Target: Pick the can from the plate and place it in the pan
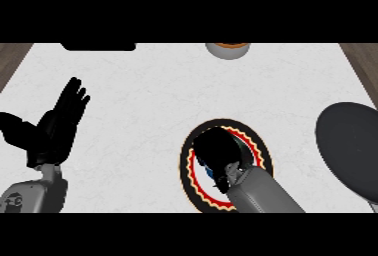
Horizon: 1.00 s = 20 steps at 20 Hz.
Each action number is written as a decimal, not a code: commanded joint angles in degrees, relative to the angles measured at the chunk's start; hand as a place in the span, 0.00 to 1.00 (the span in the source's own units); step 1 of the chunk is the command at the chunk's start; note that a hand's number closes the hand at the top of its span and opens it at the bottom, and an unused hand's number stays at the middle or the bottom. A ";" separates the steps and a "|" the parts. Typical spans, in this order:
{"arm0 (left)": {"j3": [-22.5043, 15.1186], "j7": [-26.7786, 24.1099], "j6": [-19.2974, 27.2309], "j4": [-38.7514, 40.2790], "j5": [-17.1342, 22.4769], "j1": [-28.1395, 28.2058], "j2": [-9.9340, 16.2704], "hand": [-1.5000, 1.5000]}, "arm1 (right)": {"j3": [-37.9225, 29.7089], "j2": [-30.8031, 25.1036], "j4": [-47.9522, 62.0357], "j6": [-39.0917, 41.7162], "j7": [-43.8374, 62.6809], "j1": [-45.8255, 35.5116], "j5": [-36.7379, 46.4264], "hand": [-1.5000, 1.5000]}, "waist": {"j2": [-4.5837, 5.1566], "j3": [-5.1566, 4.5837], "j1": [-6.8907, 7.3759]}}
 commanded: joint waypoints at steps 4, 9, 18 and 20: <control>2.07 -1.17 -1.31 -0.17 1.18 2.17 1.29 0.50 | -6.97 -0.82 -7.28 -9.37 10.57 13.48 1.59 1.00 | -0.09 0.13 -1.60; 1.84 -0.85 -0.22 0.83 0.46 0.94 0.54 0.50 | -8.66 -2.66 -20.89 -11.74 20.16 16.31 7.60 1.00 | -0.16 0.07 -1.78; 2.31 -1.24 -0.06 2.13 -0.14 -0.78 0.89 0.50 | -3.04 -9.02 -49.65 -5.33 28.66 16.75 21.78 1.00 | -0.13 0.06 -1.60; 2.61 -0.11 -1.64 1.79 1.31 -1.09 1.37 0.50 | -7.23 -8.11 -51.88 0.17 28.20 12.47 19.38 1.00 | 0.16 0.08 -0.54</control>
